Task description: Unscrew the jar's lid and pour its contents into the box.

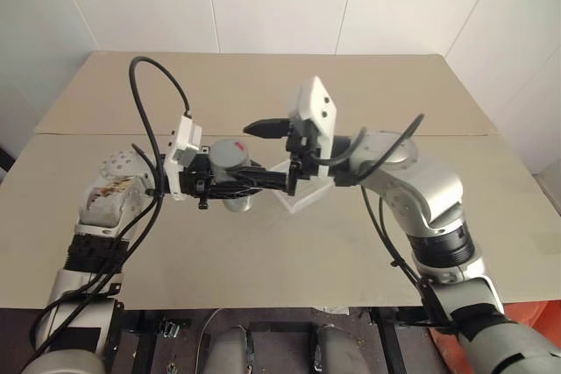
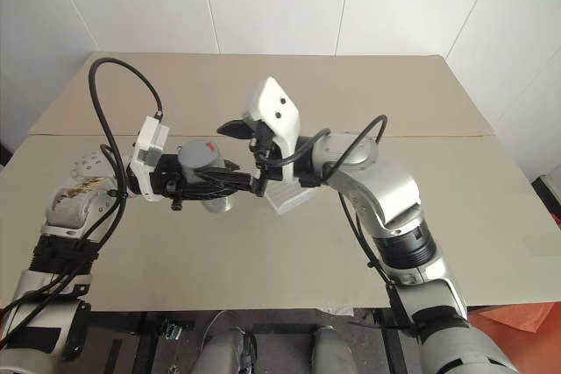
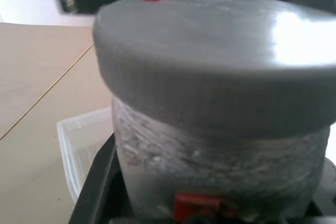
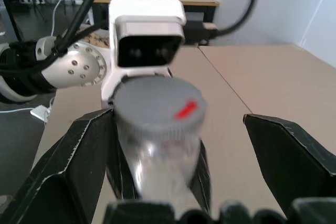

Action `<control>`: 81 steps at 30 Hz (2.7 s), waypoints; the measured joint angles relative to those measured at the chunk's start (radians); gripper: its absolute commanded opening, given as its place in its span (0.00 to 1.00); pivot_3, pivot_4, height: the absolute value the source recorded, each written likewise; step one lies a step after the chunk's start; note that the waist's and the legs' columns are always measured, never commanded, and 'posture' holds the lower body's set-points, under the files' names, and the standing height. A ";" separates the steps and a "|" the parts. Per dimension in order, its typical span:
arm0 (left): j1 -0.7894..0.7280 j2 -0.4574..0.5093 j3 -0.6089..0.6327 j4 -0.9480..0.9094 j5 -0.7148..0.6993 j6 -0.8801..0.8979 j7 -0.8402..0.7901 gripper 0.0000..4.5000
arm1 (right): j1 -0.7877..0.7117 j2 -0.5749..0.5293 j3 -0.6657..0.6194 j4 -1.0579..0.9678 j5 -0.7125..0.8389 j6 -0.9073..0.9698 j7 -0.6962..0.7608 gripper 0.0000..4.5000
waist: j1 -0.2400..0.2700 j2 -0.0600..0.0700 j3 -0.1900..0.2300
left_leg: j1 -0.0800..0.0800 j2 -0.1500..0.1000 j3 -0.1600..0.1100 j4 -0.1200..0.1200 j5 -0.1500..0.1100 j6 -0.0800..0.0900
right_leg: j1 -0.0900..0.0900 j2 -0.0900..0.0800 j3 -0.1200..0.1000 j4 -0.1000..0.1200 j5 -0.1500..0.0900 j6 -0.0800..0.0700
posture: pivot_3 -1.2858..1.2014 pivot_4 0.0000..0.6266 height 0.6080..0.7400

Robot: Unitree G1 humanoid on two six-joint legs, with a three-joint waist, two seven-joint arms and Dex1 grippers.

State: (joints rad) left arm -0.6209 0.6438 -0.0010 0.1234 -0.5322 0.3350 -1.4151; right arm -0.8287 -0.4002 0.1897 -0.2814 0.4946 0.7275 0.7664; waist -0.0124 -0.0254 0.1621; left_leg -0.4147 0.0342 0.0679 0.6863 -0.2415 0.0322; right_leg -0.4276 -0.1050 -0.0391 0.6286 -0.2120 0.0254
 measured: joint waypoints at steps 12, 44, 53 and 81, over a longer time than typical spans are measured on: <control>-0.003 -0.015 -0.002 -0.004 -0.003 -0.003 -0.018 0.43 | 0.040 -0.003 -0.053 -0.066 0.050 0.000 0.036 1.00 | 0.000 0.000 0.000 | 0.000 0.000 0.000 0.000 0.000 0.000 | 0.000 0.000 0.000 0.000 0.000 0.000 | 0.52 0.24 1.00; -0.008 -0.018 -0.012 0.007 0.019 -0.008 -0.001 0.43 | -0.031 0.064 0.058 -0.019 -0.038 0.001 -0.039 1.00 | 0.000 0.000 0.000 | 0.000 0.000 0.000 0.000 0.000 0.000 | 0.000 0.000 0.000 0.000 0.000 0.000 | 0.52 0.24 1.00; -0.007 -0.012 -0.009 0.007 0.017 -0.008 -0.013 0.43 | 0.000 0.012 0.006 -0.045 -0.017 0.001 -0.019 1.00 | 0.000 0.000 0.000 | 0.000 0.000 0.000 0.000 0.000 0.000 | 0.000 0.000 0.000 0.000 0.000 0.000 | 0.52 0.24 1.00; -0.006 -0.013 -0.008 0.004 0.017 -0.010 -0.010 0.43 | -0.058 0.128 0.072 0.044 -0.004 0.028 -0.005 0.82 | 0.000 0.000 0.000 | 0.000 0.000 0.000 0.000 0.000 0.000 | 0.000 0.000 0.000 0.000 0.000 0.000 | 0.52 0.24 1.00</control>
State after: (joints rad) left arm -0.6264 0.6308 -0.0094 0.1273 -0.5151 0.3250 -1.4248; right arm -0.8868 -0.2723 0.2617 -0.2378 0.4904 0.7554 0.7612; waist -0.0125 -0.0252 0.1624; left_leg -0.4148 0.0342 0.0680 0.6863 -0.2415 0.0322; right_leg -0.4277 -0.1050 -0.0391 0.6288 -0.2120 0.0254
